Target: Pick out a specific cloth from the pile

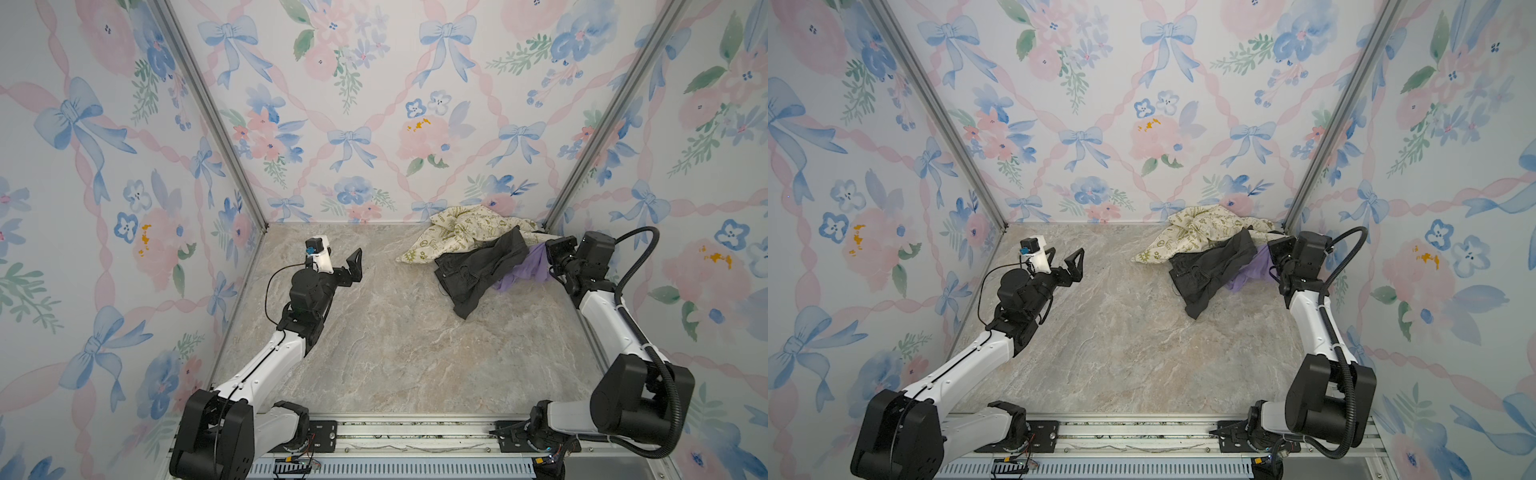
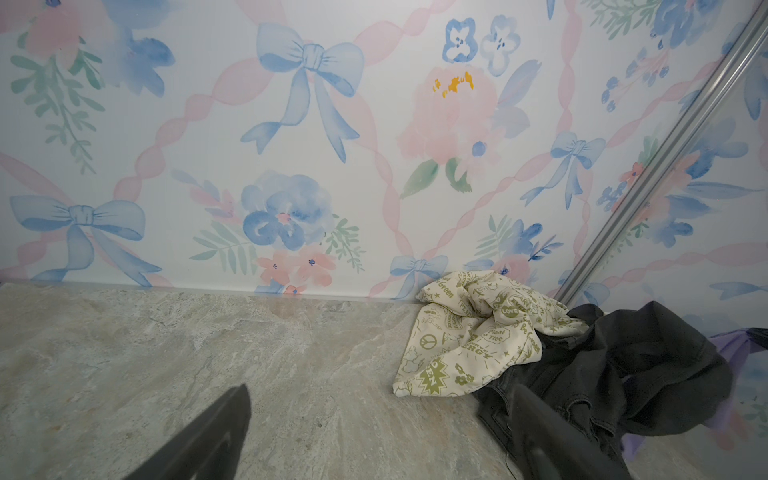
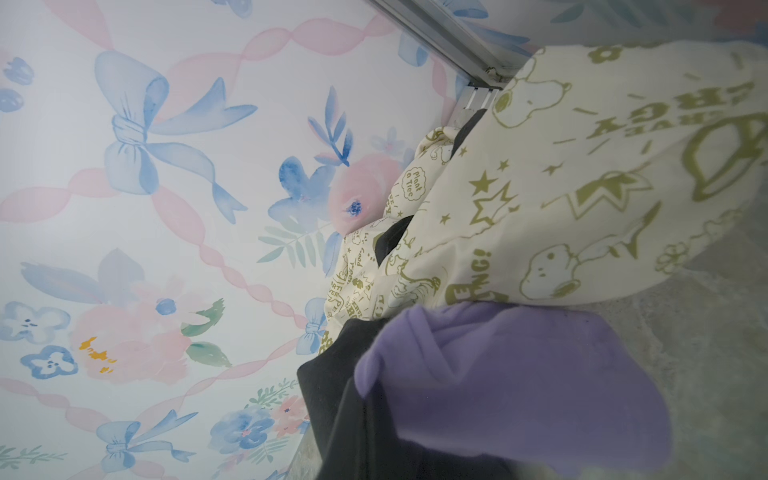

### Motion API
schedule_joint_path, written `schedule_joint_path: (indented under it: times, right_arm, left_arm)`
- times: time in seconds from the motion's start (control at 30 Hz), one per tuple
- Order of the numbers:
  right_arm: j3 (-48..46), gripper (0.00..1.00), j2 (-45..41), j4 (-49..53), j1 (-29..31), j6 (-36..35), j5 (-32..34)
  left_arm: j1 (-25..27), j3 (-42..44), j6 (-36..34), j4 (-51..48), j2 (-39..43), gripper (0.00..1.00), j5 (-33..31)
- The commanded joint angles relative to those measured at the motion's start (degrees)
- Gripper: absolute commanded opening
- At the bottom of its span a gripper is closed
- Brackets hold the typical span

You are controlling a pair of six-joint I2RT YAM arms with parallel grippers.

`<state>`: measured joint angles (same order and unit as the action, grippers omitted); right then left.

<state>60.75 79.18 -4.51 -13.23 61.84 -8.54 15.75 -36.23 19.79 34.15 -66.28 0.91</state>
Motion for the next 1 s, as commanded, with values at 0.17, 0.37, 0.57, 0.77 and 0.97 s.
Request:
schedule_joint_path:
  times: [0.17,0.37,0.57,0.77,0.97]
  right_arm:
    - [8.9,0.00,-2.0,-13.3,1.6,0.7,0.7]
    - [14.2,0.00,-0.4,-15.5,3.2,-1.7,-0.7]
    - [21.7,0.00,2.5,-13.1,8.3,-11.3,-7.8]
    - [29.9,0.00,6.4,2.8,19.5,-30.7,-14.0]
    - [35.0,0.03,15.2,26.9,32.6,-47.1,-16.7]
  left_arm:
    - [0.8,-1.9,1.0,0.6,0.2,0.98,-0.4]
    - [1.1,-2.3,1.0,0.6,-0.3,0.98,-0.3]
    - [1.5,-2.5,1.0,0.6,-1.7,0.98,0.0]
    - [2.0,-6.0,1.0,0.6,-3.8,0.98,0.8]
    - [2.2,-6.9,0.7,0.6,-5.0,0.98,1.2]
